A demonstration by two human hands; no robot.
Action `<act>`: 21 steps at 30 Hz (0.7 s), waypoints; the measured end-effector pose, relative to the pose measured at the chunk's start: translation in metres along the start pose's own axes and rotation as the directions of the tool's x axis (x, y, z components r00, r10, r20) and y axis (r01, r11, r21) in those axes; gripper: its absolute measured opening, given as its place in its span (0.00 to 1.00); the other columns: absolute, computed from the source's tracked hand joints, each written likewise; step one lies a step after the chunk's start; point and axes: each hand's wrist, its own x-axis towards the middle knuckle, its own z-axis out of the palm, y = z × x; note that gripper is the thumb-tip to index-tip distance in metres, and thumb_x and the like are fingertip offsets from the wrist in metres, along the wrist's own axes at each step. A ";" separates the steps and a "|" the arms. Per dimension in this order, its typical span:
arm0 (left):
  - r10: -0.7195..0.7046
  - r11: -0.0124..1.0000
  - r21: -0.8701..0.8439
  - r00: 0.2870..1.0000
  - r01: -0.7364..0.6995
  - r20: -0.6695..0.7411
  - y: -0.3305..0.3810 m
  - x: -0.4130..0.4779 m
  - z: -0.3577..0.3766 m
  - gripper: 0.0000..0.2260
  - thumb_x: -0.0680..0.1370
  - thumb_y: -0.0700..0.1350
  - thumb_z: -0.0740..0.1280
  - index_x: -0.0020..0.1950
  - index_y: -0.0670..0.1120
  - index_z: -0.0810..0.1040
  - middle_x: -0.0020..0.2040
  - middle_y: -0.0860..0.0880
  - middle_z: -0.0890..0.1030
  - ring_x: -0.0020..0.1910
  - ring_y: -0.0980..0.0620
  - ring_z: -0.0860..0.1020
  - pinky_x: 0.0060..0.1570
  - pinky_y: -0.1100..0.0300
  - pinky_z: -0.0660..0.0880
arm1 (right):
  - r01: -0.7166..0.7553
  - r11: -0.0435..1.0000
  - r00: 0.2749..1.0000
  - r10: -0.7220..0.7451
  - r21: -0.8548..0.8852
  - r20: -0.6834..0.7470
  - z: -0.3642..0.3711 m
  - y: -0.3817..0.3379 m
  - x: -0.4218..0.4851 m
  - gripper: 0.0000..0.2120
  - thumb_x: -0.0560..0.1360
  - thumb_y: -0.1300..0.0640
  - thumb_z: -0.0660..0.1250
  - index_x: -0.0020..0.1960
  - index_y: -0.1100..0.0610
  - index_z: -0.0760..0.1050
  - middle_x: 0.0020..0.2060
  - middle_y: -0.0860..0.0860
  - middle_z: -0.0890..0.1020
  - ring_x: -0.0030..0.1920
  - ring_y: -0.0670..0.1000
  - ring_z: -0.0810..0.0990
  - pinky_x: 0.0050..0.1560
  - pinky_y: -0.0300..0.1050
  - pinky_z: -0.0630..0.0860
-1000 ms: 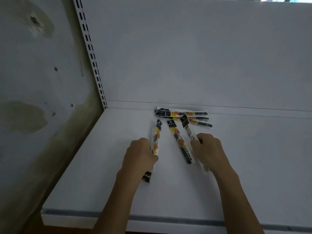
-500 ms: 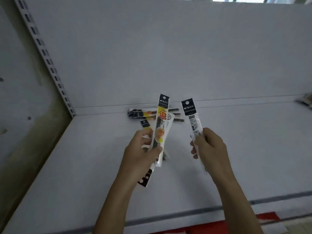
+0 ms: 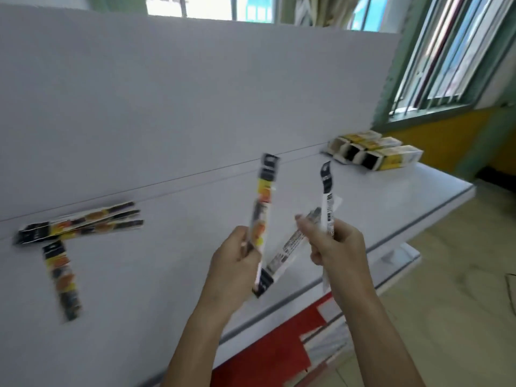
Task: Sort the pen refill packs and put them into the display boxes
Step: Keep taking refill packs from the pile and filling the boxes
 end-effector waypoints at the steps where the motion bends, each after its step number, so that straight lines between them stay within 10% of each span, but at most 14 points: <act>1: 0.004 1.000 -0.015 0.994 -0.006 -0.107 0.003 0.007 0.018 0.07 0.78 0.36 0.59 0.46 0.47 0.73 0.46 0.46 0.80 0.42 0.51 0.80 0.40 0.56 0.77 | 0.048 0.999 0.995 -0.048 -0.003 -0.085 -0.020 -0.002 0.007 0.15 0.70 0.56 0.71 0.28 0.58 0.71 0.21 0.47 0.64 0.24 0.47 0.61 0.27 0.42 0.59; 6: -0.156 0.926 -0.336 0.985 0.172 0.076 0.034 0.034 0.114 0.04 0.80 0.41 0.58 0.49 0.44 0.73 0.37 0.46 0.81 0.25 0.56 0.73 0.24 0.62 0.69 | 0.274 0.953 0.932 -0.296 -0.130 -0.211 -0.108 -0.007 0.038 0.15 0.68 0.49 0.70 0.31 0.60 0.76 0.22 0.57 0.66 0.25 0.47 0.64 0.27 0.42 0.62; 10: -0.119 0.770 -0.550 0.919 0.325 0.376 0.055 0.046 0.187 0.14 0.79 0.48 0.57 0.43 0.45 0.80 0.34 0.46 0.80 0.27 0.54 0.74 0.24 0.63 0.70 | 0.503 0.789 0.862 -0.486 -0.353 0.143 -0.162 0.002 0.060 0.15 0.67 0.65 0.73 0.46 0.47 0.81 0.34 0.40 0.76 0.32 0.39 0.74 0.32 0.27 0.65; 21: -0.257 0.812 -0.520 0.962 0.264 0.087 0.083 0.141 0.277 0.07 0.76 0.36 0.61 0.41 0.38 0.77 0.35 0.39 0.80 0.30 0.47 0.78 0.32 0.59 0.75 | 0.623 0.530 0.780 -0.367 -0.575 0.507 -0.232 0.029 0.153 0.35 0.66 0.60 0.66 0.67 0.38 0.61 0.60 0.38 0.70 0.49 0.48 0.79 0.42 0.45 0.79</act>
